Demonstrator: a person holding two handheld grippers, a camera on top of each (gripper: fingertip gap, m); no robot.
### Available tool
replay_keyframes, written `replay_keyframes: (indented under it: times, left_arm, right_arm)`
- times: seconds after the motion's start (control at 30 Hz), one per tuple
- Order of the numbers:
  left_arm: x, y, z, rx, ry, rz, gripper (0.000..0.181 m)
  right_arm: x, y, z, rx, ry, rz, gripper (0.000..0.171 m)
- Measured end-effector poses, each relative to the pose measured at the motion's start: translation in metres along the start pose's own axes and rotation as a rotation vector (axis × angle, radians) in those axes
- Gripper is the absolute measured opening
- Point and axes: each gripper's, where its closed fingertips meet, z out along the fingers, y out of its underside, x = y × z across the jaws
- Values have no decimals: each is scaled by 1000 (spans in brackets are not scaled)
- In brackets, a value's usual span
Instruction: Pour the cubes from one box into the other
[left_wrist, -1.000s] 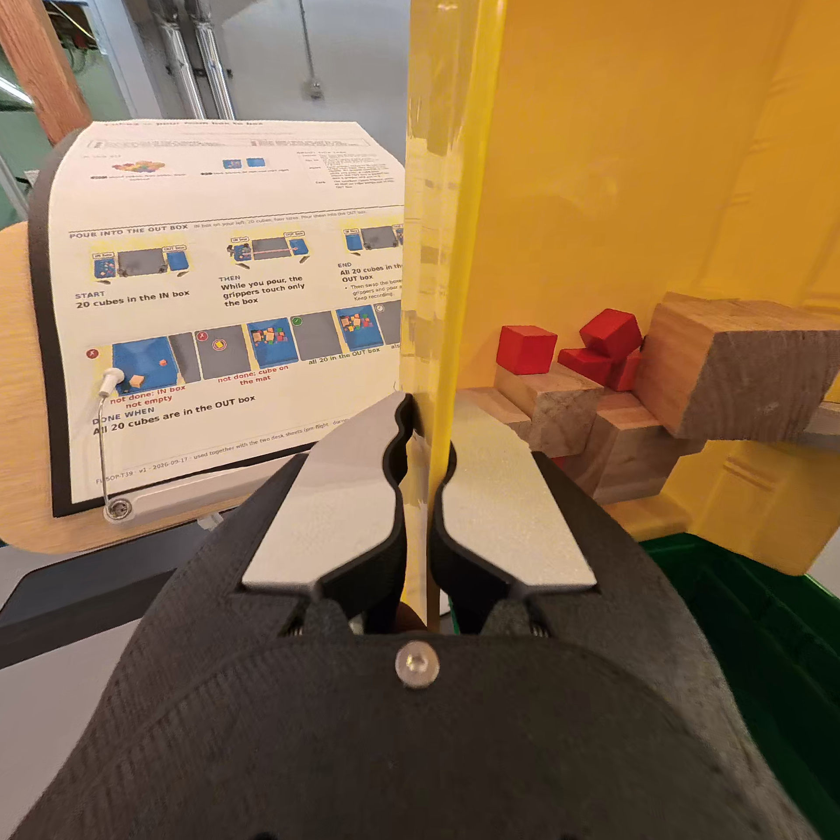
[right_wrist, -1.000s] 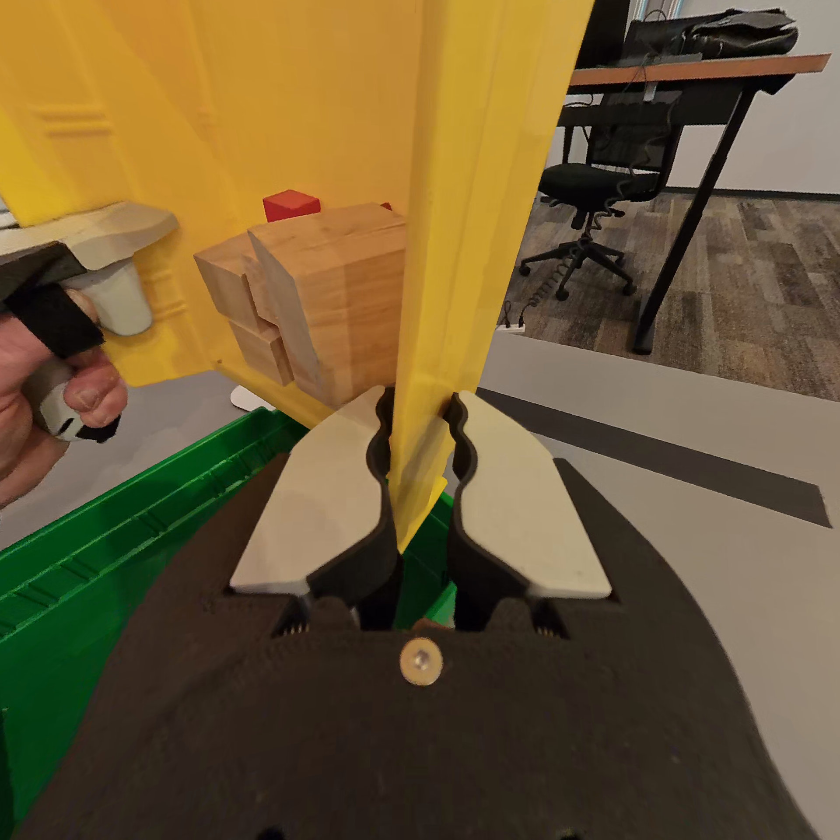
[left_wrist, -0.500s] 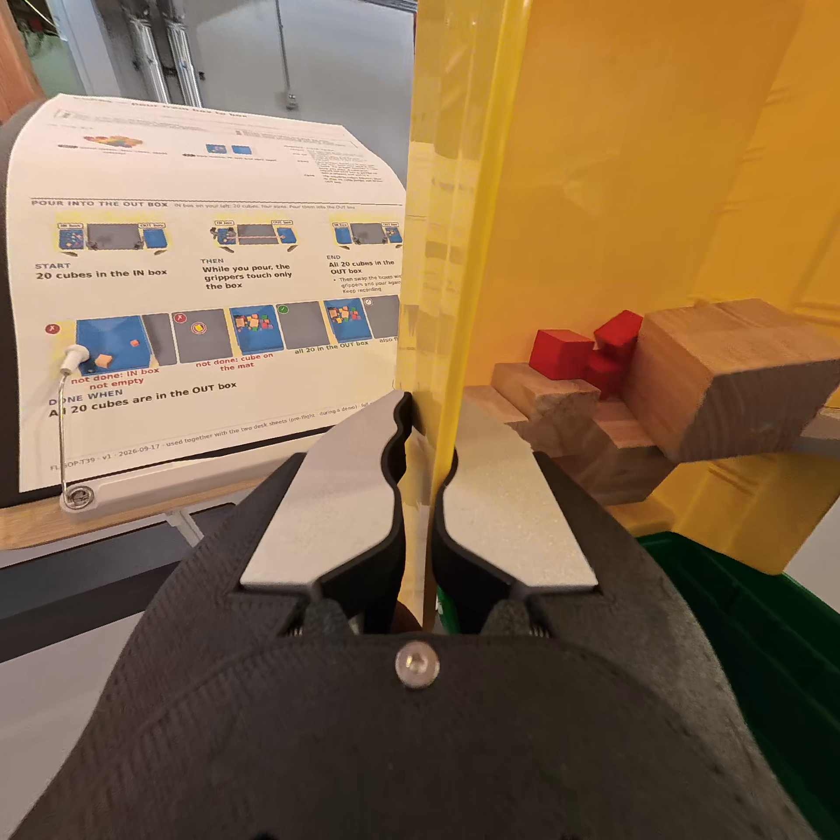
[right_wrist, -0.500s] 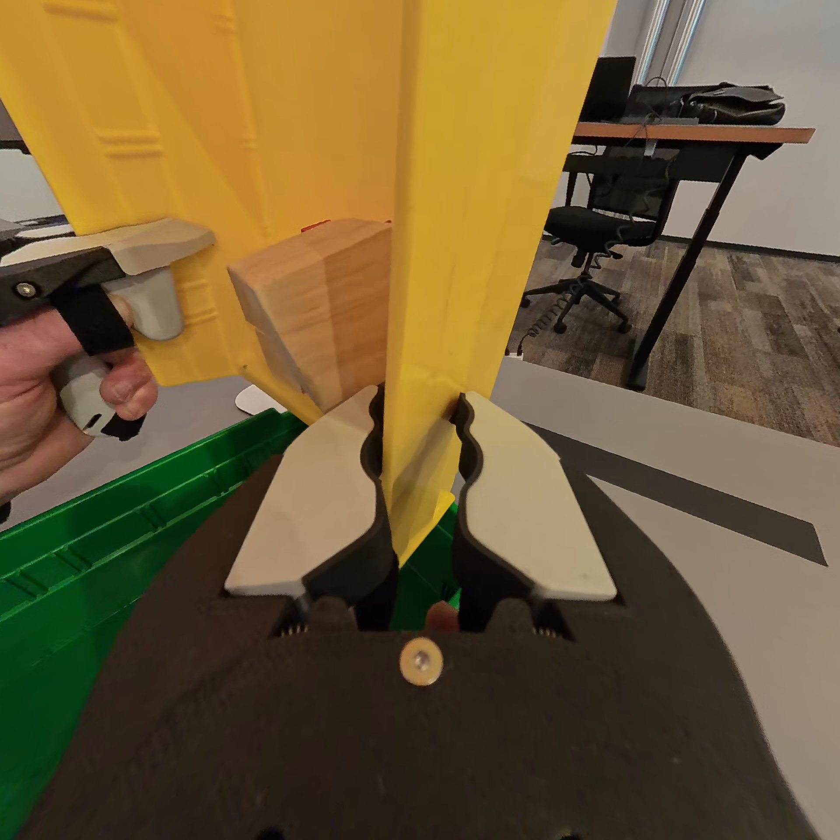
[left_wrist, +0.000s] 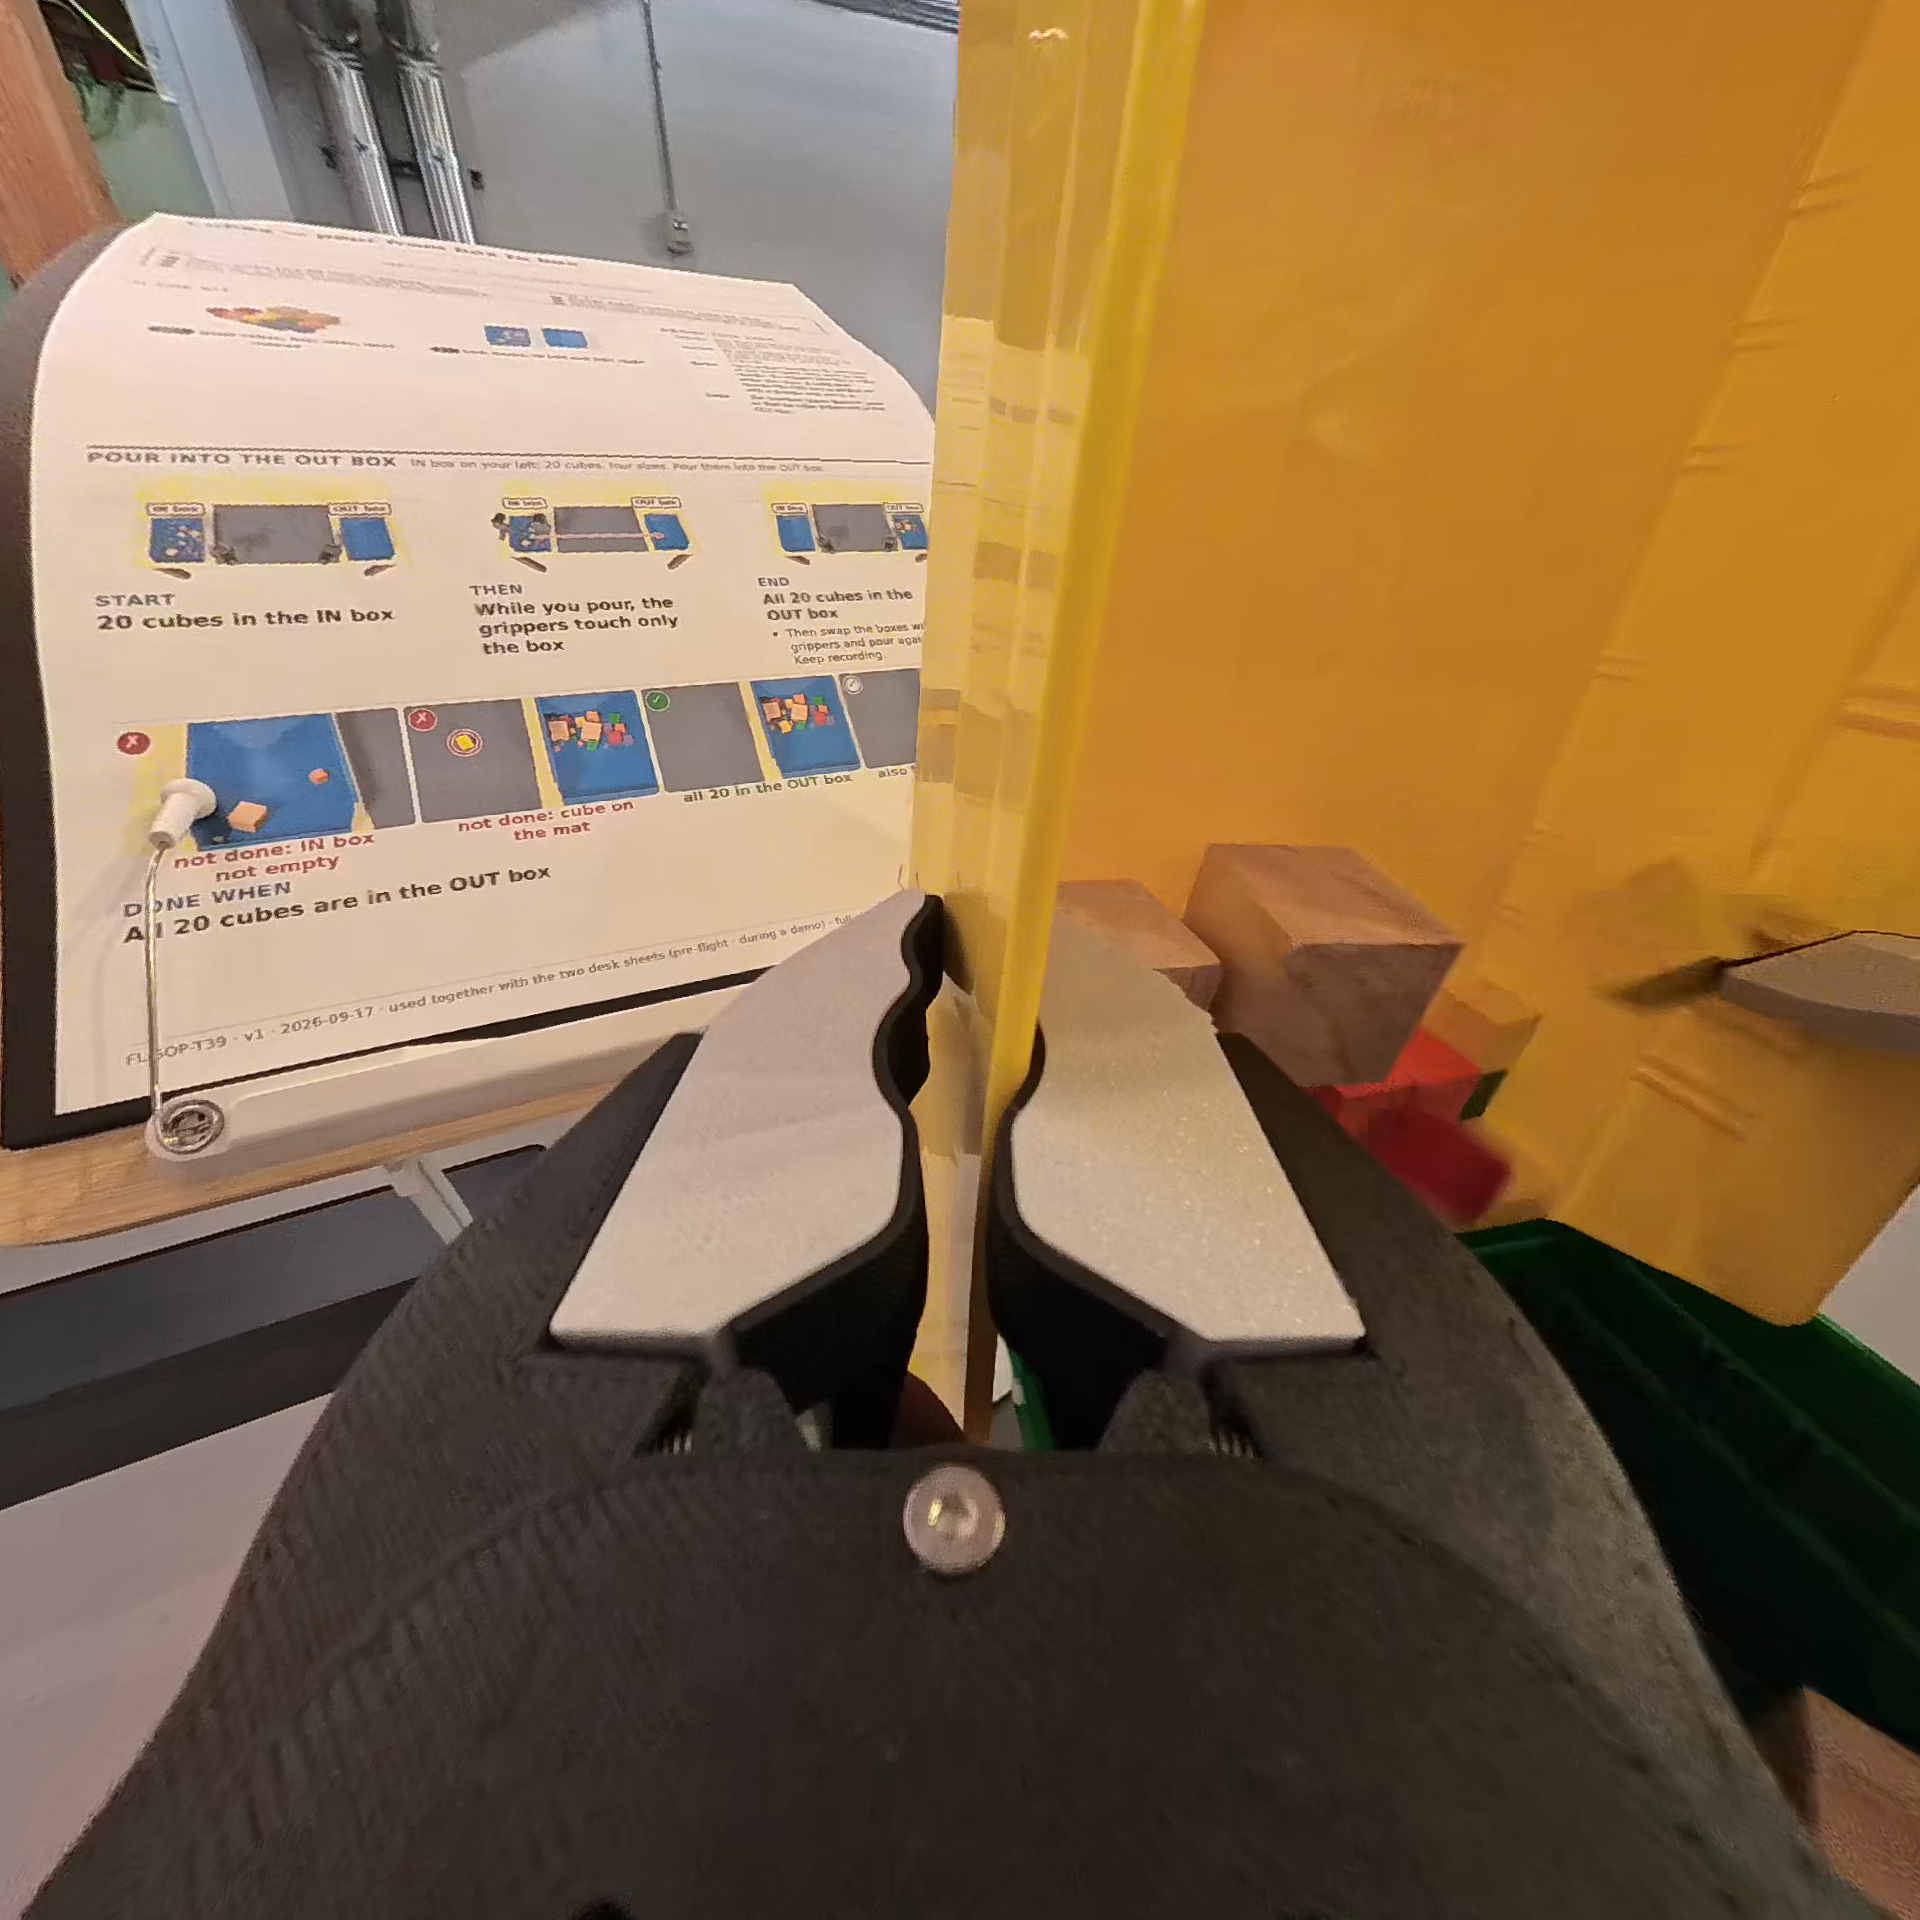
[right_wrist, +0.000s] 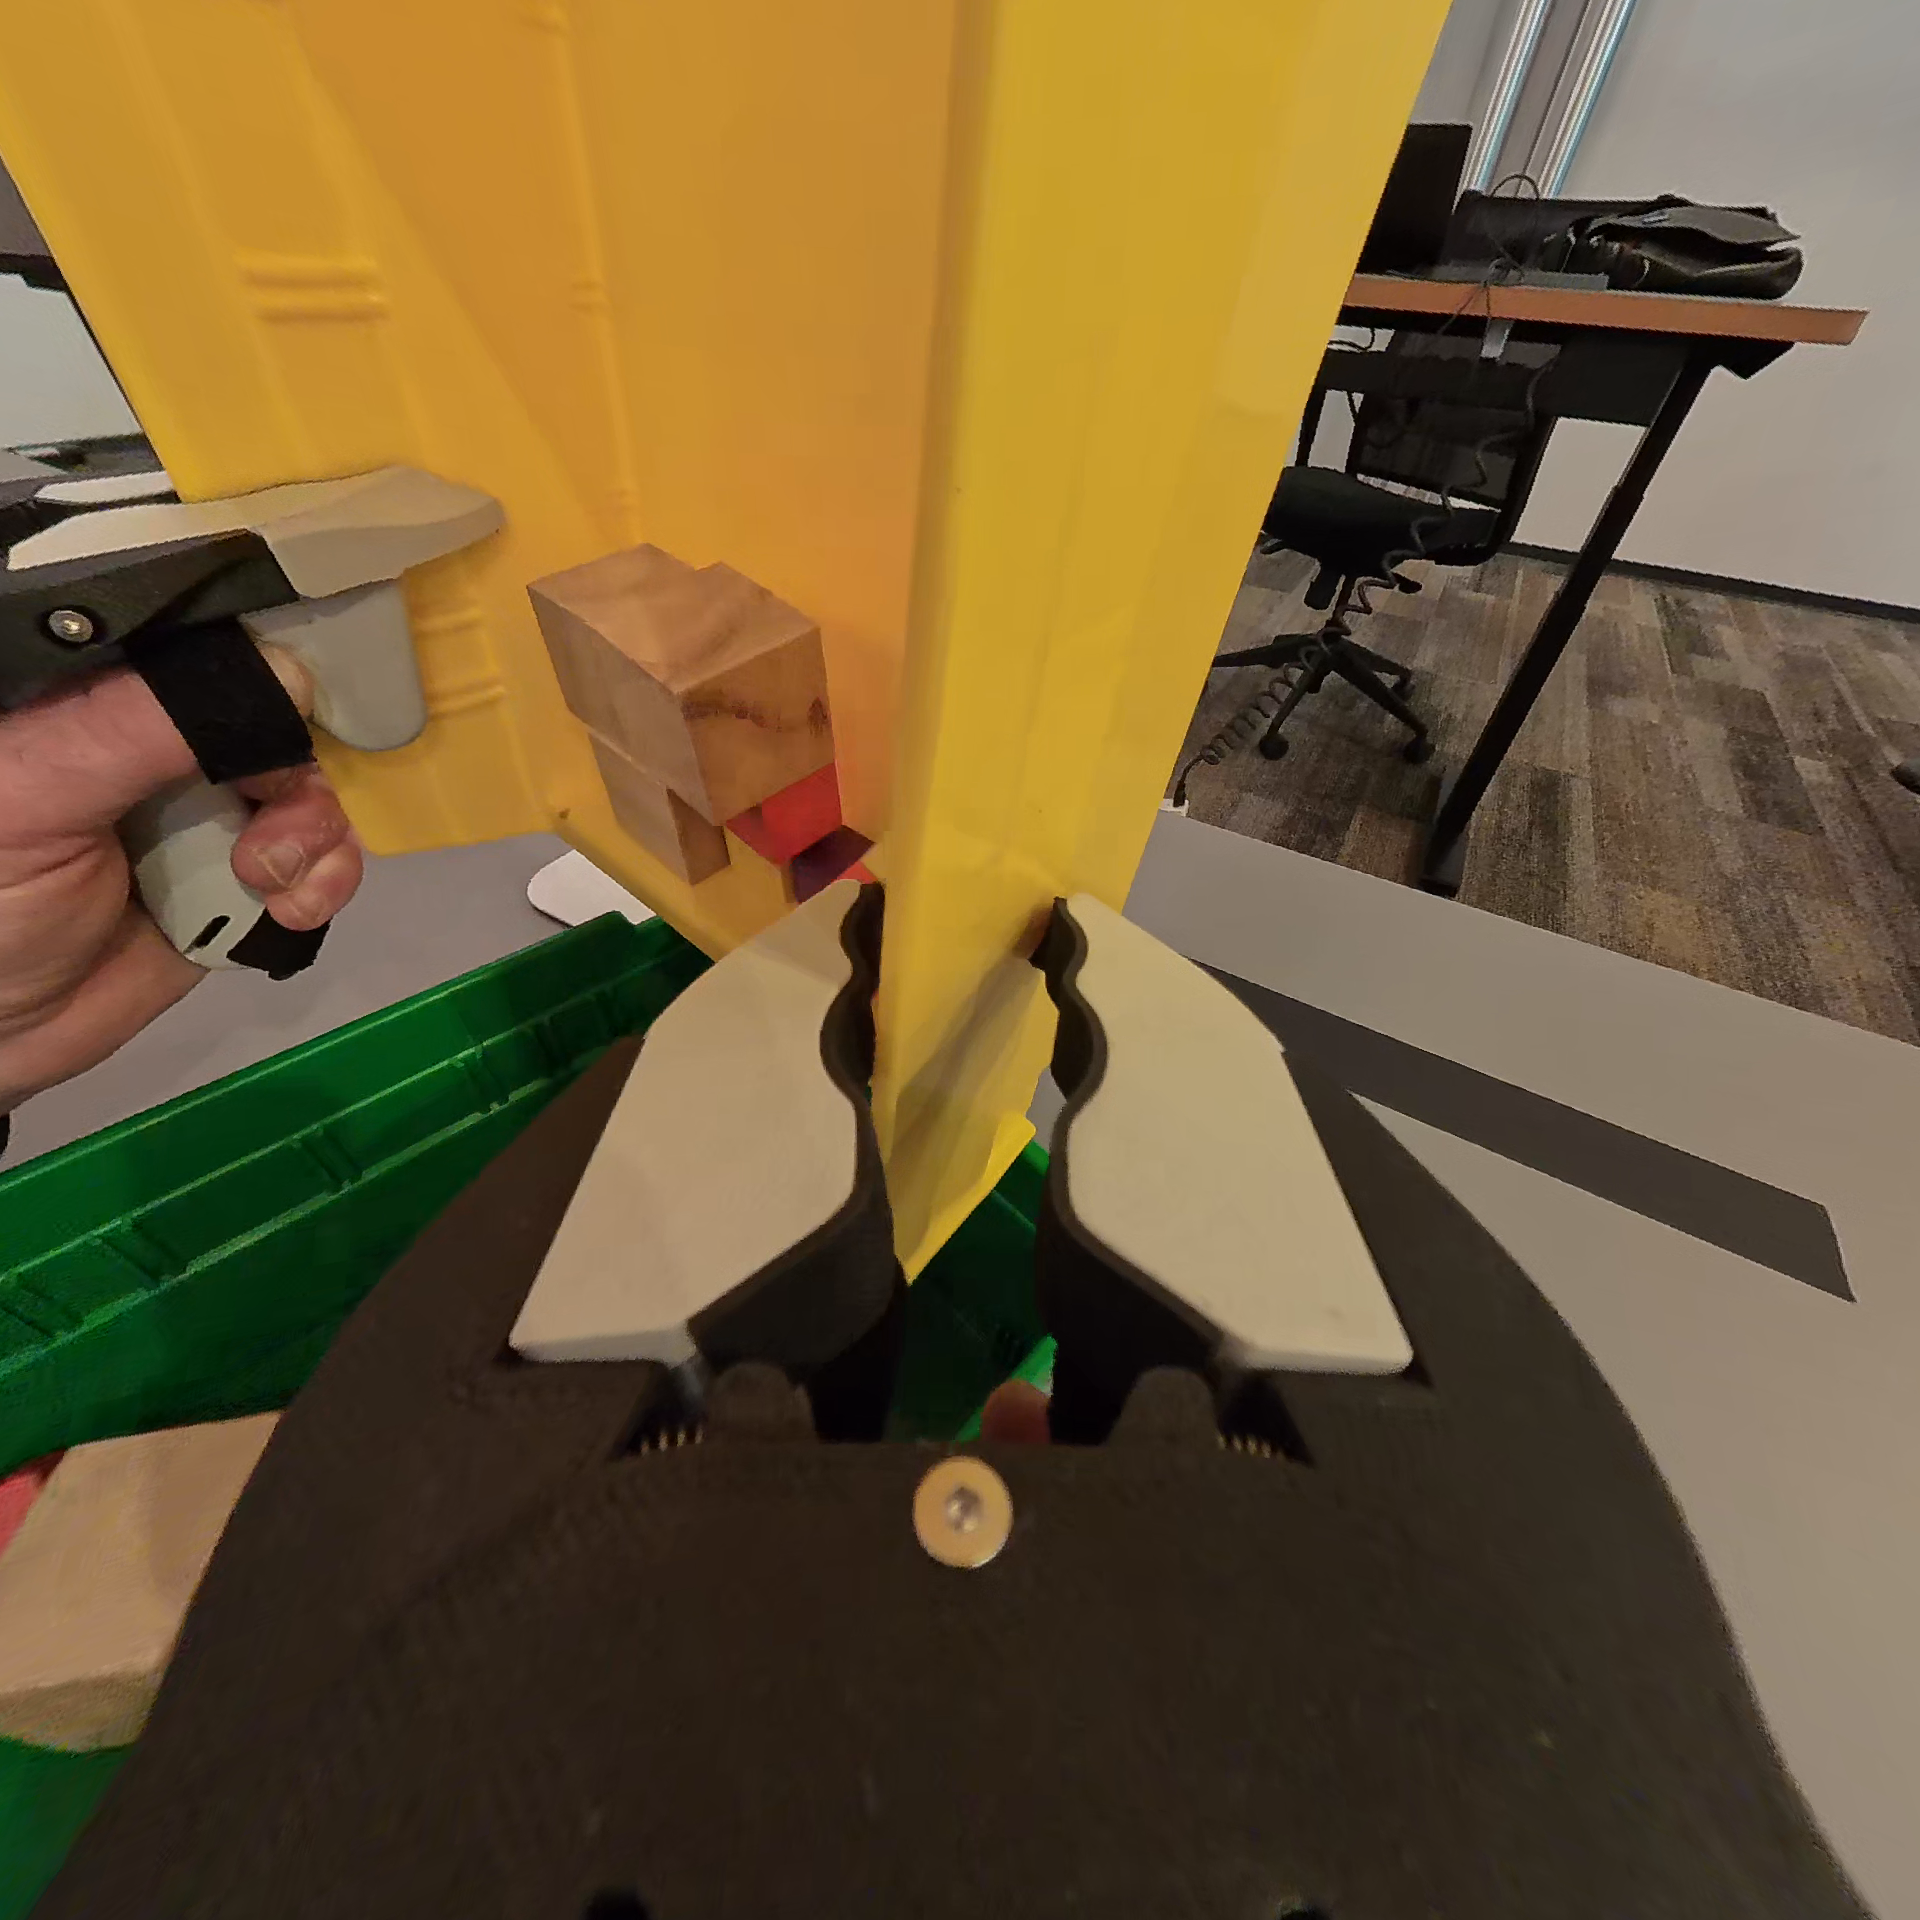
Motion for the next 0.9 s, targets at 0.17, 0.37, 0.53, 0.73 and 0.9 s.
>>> replay_keyframes:
  times: [0.17, 0.37, 0.53, 0.73, 0.9]
  left_arm:
    - [2, -3, -2, 14, -3, 19, 6]
    - [3, -3, -1, 17, 1, 15, 6]
    - [4, -10, -4, 39, 15, 12, 6]
    - [4, -18, -9, 71, 21, 24, 6]
    - [9, -19, -14, 106, 48, 30, 7]
  right_arm:
    - [-1, 1, -1, 3, -23, 12, 30]
    - [2, 0, -3, -4, 1, -1, 24]
    - [0, -9, -6, 30, -16, -17, 27]
    - [-8, -12, -10, 67, -80, 6, 33]
    - [-11, -10, -15, 95, -97, 6, 32]
